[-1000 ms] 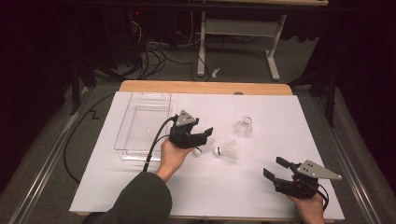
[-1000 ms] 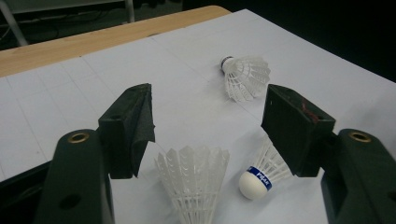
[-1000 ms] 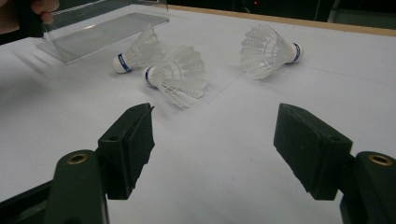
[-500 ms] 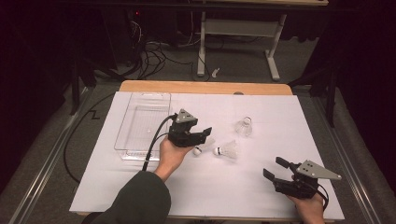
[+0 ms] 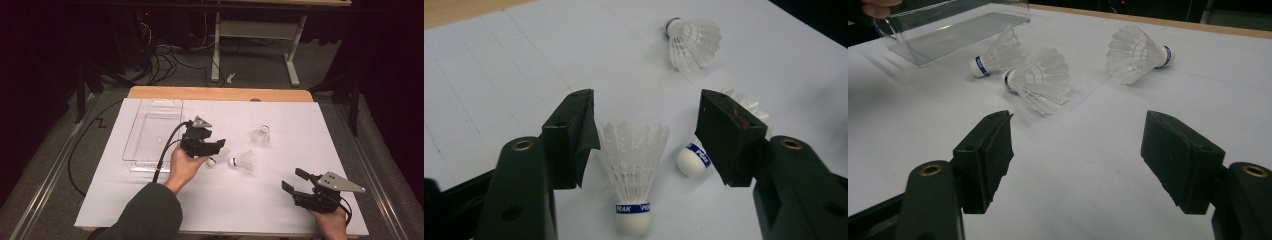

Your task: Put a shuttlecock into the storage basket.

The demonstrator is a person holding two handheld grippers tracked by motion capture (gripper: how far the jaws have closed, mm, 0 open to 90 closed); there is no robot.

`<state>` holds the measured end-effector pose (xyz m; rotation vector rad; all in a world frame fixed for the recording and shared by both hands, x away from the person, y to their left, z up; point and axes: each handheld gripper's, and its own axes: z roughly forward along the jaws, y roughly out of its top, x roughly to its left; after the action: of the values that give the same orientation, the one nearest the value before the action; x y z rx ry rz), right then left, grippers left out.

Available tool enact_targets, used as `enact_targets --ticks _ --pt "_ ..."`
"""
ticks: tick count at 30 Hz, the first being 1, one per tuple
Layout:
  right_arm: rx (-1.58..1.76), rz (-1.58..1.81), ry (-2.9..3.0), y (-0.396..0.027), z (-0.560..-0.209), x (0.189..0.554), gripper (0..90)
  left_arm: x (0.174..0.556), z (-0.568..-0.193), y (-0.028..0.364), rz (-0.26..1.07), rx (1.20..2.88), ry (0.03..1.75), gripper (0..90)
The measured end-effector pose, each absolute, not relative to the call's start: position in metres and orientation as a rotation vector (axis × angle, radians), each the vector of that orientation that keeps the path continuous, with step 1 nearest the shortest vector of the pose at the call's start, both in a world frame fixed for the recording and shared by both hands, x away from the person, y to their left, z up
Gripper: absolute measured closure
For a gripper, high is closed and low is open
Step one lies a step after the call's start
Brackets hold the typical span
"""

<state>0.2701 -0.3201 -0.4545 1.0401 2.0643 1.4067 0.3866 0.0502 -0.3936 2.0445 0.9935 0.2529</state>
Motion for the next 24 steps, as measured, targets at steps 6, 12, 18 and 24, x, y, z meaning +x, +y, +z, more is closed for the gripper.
enact_targets --ticks 6,12,18,24 --pt "1.040 1.405 2.065 -0.320 -0.455 0.270 29.1 0.389 -0.395 0.051 0.227 2.088 1.022 41.9" --pt "1.037 1.401 2.068 -0.320 -0.455 0.270 29.2 0.393 -0.394 0.049 0.189 2.150 1.049 40.7" --pt "1.037 1.401 2.067 -0.320 -0.455 0.270 29.2 0.397 -0.397 0.047 0.153 2.181 1.078 39.8" --pt "1.037 1.400 2.068 -0.320 -0.455 0.270 29.2 0.398 -0.399 0.045 0.149 2.212 1.089 39.7"
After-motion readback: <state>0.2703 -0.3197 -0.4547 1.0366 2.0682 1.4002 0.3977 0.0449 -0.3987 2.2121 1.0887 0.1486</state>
